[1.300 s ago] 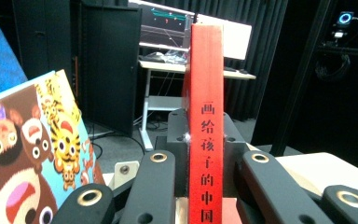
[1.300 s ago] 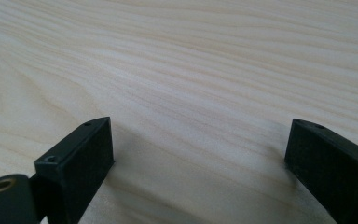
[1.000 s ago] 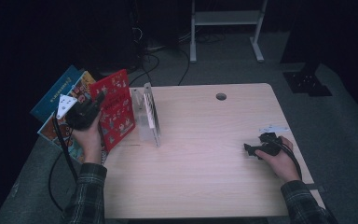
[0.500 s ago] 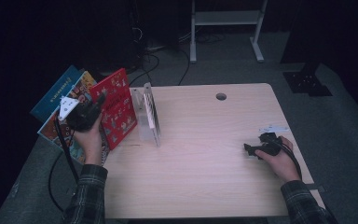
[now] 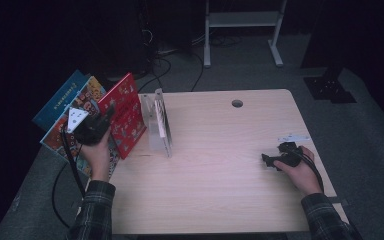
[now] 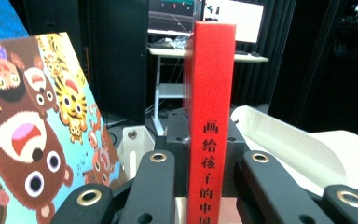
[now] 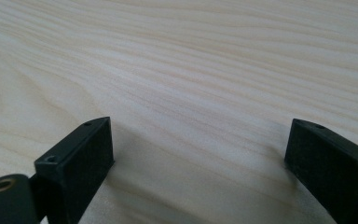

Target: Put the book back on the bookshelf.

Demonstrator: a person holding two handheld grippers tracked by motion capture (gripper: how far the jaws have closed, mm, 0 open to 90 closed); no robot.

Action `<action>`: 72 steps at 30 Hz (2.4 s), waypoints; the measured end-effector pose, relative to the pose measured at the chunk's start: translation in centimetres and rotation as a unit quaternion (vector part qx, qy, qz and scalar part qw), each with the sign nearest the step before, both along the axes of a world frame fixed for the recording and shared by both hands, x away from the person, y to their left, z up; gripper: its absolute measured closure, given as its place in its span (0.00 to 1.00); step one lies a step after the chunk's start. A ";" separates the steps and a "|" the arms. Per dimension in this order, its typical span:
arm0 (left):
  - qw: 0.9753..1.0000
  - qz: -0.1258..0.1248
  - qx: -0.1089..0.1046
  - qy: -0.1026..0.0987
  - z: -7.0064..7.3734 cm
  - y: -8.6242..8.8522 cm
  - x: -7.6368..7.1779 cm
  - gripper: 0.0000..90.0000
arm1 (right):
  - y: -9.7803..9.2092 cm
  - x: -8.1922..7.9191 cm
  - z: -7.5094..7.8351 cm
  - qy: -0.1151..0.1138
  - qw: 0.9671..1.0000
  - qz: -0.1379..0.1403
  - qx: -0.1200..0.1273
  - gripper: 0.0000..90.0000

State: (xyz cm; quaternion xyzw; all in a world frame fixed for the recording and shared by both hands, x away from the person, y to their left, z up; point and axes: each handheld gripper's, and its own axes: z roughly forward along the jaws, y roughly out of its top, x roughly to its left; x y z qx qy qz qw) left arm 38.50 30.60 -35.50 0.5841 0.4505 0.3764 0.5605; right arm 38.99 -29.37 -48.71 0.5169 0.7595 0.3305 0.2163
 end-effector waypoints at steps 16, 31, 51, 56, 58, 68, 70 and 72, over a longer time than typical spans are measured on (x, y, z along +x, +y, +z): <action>1.000 0.000 0.004 0.031 -0.6 0.2 -0.8 0.87 | 0.0 0.0 0.0 0.000 1.000 0.000 0.000 0.08; 0.997 -0.031 0.021 0.066 -0.1 0.9 -1.8 0.57 | 0.0 0.0 0.0 0.001 1.000 -0.001 0.000 0.08; 0.993 -0.050 0.039 0.102 0.7 0.9 -4.9 0.39 | 0.0 -0.1 0.0 0.001 1.000 -0.002 0.001 0.08; 0.993 -0.050 0.045 0.101 0.9 0.7 -5.8 0.37 | 0.0 -0.1 0.0 0.001 1.000 -0.002 0.001 0.08; 0.993 -0.049 0.046 0.099 1.0 0.7 -6.3 0.36 | 0.0 -0.1 0.0 0.001 1.000 -0.002 0.000 0.08; 0.992 -0.059 0.047 0.100 0.9 0.1 -8.7 0.26 | 0.0 -0.1 0.0 0.001 1.000 -0.002 0.000 0.08; 0.992 -0.061 0.044 0.098 0.9 0.0 -9.2 0.25 | 0.0 -0.1 0.0 0.001 1.000 -0.002 0.000 0.08; 0.992 -0.063 0.042 0.097 0.9 0.0 -9.6 0.23 | 0.0 -0.1 0.0 0.001 1.000 -0.002 0.000 0.08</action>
